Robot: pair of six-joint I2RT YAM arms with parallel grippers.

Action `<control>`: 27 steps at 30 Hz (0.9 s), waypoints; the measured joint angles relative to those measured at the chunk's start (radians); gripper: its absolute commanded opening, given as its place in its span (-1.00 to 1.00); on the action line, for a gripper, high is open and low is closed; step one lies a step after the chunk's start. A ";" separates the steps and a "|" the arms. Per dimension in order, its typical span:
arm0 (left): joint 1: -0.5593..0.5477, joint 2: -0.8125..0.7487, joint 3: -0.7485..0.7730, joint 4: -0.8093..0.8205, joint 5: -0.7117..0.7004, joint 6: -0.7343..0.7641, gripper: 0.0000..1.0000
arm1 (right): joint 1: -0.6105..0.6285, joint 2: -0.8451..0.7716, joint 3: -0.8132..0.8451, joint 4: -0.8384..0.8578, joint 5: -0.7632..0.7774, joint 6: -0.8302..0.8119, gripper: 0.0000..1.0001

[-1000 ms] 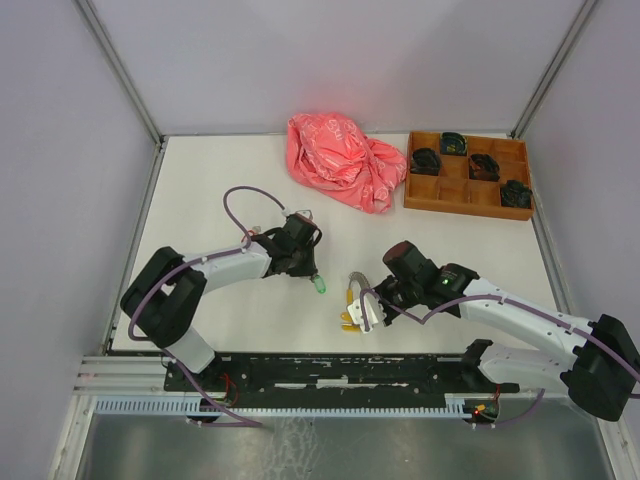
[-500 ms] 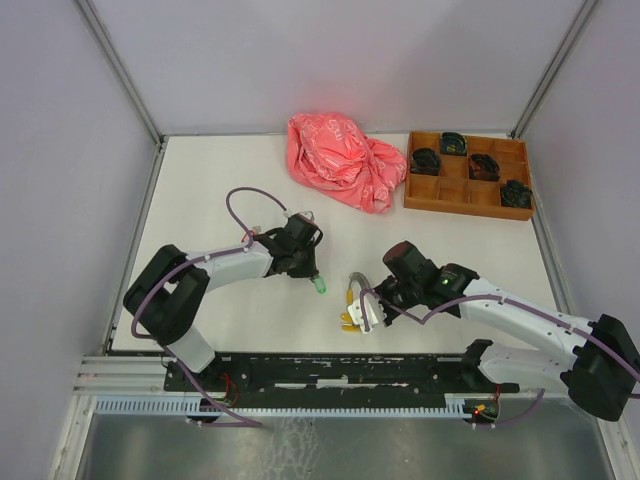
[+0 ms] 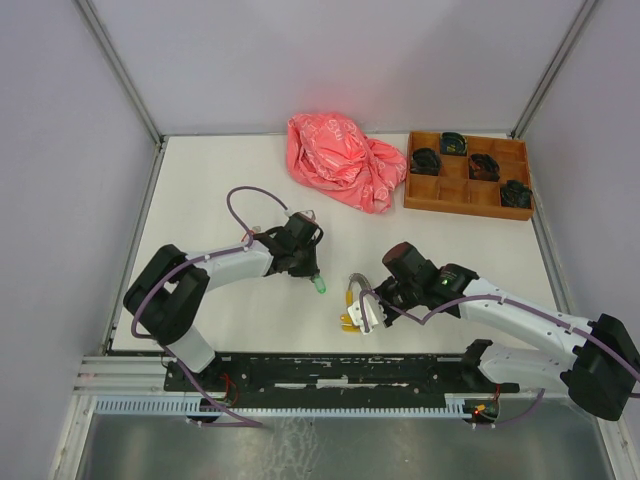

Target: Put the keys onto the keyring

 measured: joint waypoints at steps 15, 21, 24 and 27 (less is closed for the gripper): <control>-0.001 0.027 0.011 -0.010 0.011 0.000 -0.80 | 0.003 0.000 0.000 -0.003 0.007 0.000 -0.99; -0.007 0.029 0.019 -0.018 0.011 0.000 -0.94 | 0.006 0.000 0.004 -0.005 0.007 0.000 -0.99; -0.007 0.029 0.019 -0.019 0.011 0.000 -0.95 | 0.006 0.000 0.004 -0.006 0.008 0.000 -0.99; -0.007 0.024 0.019 -0.018 0.008 0.002 -0.95 | 0.007 0.000 0.004 -0.007 0.010 0.000 -0.99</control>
